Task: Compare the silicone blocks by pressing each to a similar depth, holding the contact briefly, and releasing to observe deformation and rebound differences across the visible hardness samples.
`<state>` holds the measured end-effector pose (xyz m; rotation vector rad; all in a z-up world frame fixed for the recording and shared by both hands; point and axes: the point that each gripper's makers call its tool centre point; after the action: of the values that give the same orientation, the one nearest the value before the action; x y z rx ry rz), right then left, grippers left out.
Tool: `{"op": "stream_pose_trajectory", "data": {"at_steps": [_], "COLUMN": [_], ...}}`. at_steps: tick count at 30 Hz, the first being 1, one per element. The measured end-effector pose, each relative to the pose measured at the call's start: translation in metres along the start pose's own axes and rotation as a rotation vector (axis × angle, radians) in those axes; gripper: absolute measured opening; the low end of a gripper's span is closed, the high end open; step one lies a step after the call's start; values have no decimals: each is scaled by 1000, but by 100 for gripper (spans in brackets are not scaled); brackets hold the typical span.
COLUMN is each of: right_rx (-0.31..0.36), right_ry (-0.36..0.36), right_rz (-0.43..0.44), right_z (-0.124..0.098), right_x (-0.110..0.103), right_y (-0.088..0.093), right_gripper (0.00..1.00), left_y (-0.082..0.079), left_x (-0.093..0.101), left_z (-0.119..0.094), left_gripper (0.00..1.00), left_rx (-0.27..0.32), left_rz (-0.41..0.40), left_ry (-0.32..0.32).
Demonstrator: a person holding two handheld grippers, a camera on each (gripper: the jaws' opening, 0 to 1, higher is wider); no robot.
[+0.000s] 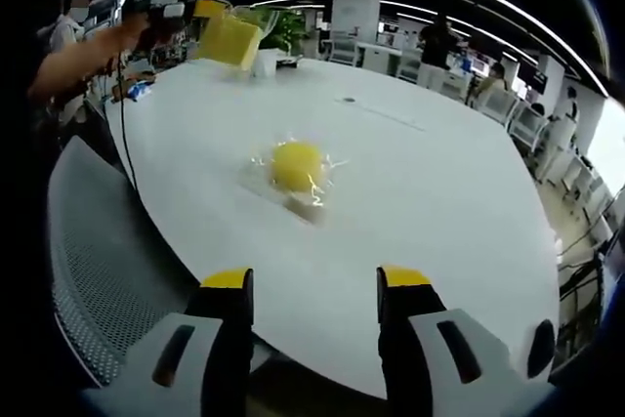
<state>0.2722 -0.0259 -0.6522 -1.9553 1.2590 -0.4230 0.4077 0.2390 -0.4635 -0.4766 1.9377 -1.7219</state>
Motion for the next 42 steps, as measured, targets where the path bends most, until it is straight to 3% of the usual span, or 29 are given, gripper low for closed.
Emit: {"op": "stream_pose_trajectory", "data": {"at_steps": [6,25,28,32,34,37,42], "right_rx": [-5,-15,1,58,85,111,157], "right_ry": [-3,-42,-74,-176,-219,-249,-288], "right_rz": [-8,-48,-70,-87,-136,-200,-221], "right_z": [-1,4,4,0,-3,-6,-9], "right_x": [-1,-8,-9,-17,-22,-27,-36], "right_y": [-1,-9,-21,-49,-64,-81,-102], "right_gripper": [46,46,47,51,53,58,66], "left_y": [-20,-50,-51,-53,-53,-52,-51], "left_x": [13,33,36,40,42,44,49], "left_z": [10,26,28,30,31,33,35], "left_gripper": [0,0,0,0,0,0,0], "left_rx": [41,113,115,122,121,120,121], "left_rz": [31,46,48,45,46,41,31], "left_ry": [45,107,116,127,133,138,149]}}
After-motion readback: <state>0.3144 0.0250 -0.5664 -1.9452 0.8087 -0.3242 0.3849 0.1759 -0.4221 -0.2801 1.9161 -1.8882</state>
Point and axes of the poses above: the point that each gripper's makers call its tool centre point, and the gripper's own axes: z roughly forward along the fingers, x roughly to its right, y roughly out of its underside, and after that the axes turned 14 degrees about z, right-handed
